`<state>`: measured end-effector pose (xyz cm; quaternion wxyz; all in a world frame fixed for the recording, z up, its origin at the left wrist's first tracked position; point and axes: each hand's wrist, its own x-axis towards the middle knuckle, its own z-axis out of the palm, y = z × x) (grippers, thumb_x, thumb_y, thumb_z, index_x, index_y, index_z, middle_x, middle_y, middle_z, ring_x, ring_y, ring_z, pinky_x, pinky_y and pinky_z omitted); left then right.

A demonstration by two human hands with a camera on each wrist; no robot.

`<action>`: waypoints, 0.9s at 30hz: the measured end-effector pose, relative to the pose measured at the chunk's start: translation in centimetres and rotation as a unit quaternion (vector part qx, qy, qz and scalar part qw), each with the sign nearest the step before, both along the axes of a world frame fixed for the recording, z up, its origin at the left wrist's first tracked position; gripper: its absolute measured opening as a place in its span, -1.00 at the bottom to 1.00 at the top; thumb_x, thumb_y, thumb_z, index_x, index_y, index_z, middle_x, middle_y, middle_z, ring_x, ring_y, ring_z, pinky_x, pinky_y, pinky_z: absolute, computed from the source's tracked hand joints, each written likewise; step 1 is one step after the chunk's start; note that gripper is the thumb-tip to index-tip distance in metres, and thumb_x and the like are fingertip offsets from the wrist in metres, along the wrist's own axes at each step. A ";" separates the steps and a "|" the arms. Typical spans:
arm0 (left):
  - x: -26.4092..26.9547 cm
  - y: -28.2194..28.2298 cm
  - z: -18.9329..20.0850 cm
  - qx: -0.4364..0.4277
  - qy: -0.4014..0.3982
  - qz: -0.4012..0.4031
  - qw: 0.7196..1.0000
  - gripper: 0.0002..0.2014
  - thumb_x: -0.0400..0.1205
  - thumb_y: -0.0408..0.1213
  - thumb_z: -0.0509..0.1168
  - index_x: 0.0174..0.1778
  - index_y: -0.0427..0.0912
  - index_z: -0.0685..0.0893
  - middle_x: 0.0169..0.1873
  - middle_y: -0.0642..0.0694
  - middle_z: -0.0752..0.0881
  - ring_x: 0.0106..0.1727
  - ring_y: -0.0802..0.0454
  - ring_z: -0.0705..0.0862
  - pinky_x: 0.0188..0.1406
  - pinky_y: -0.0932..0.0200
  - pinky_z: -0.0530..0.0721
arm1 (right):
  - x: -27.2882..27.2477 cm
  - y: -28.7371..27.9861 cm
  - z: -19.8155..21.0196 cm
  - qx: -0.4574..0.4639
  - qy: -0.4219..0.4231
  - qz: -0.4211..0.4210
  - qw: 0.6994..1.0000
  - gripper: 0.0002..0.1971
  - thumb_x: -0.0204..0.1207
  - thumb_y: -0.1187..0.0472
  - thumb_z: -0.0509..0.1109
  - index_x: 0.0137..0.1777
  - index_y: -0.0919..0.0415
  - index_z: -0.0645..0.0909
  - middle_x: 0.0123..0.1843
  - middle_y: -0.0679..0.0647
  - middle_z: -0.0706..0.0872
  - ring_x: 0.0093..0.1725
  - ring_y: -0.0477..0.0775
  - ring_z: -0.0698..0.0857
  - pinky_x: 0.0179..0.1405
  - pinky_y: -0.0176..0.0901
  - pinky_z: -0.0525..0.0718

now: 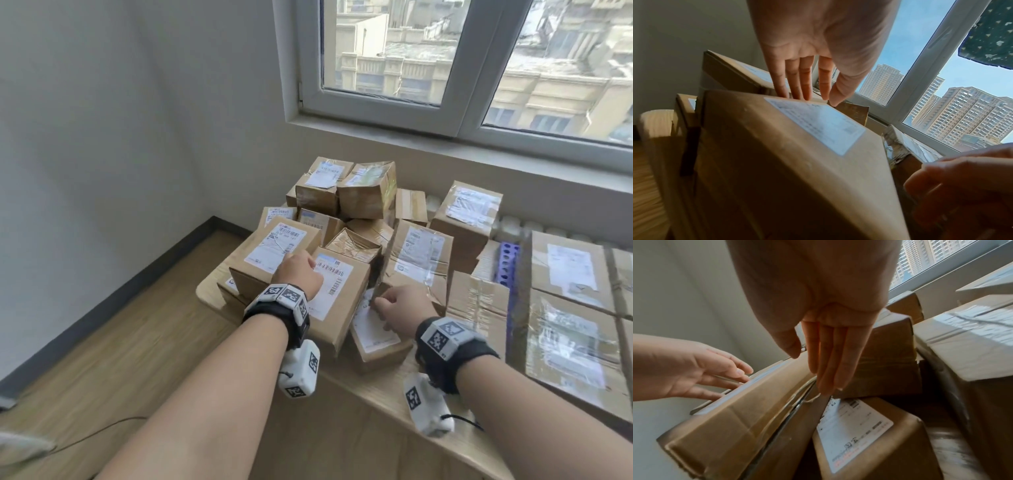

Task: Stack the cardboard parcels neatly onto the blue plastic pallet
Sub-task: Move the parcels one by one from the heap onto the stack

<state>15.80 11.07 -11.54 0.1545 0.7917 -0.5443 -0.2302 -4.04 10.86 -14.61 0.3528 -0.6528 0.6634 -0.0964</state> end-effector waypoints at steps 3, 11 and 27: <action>0.0 0.0 0.1 0.023 0.014 -0.006 1.000 -0.72 0.65 -0.23 0.30 0.28 -0.08 0.52 0.21 -0.08 0.63 -0.02 0.05 0.53 -0.13 0.17 0.46 | 1.1 -0.2 -0.5 0.077 0.005 0.018 0.997 -0.63 0.70 -0.07 0.21 0.06 0.21 0.70 -0.18 0.06 0.83 -0.24 0.01 0.82 -0.08 -0.06 0.83; 0.7 -1.3 -0.8 0.134 0.054 -0.024 0.989 -0.42 0.65 -0.11 0.28 0.55 -0.17 0.26 0.30 -0.15 0.61 0.17 -0.11 0.64 0.01 0.04 0.55 | 3.0 0.0 -1.4 0.143 -0.068 -0.035 0.987 -0.50 0.70 -0.13 0.18 0.31 0.31 0.60 -0.07 0.16 0.80 -0.16 0.11 0.83 -0.17 -0.07 0.84; 2.0 -2.4 -0.7 0.191 0.096 -0.120 0.969 -0.45 0.62 -0.08 0.35 0.50 -0.21 0.45 0.35 -0.15 0.63 0.28 -0.10 0.65 -0.09 0.11 0.52 | 6.3 2.3 -1.1 0.122 -0.138 -0.176 0.967 -0.34 0.61 -0.27 0.22 0.50 0.25 0.46 0.29 0.15 0.68 0.15 0.17 0.72 0.14 0.09 0.77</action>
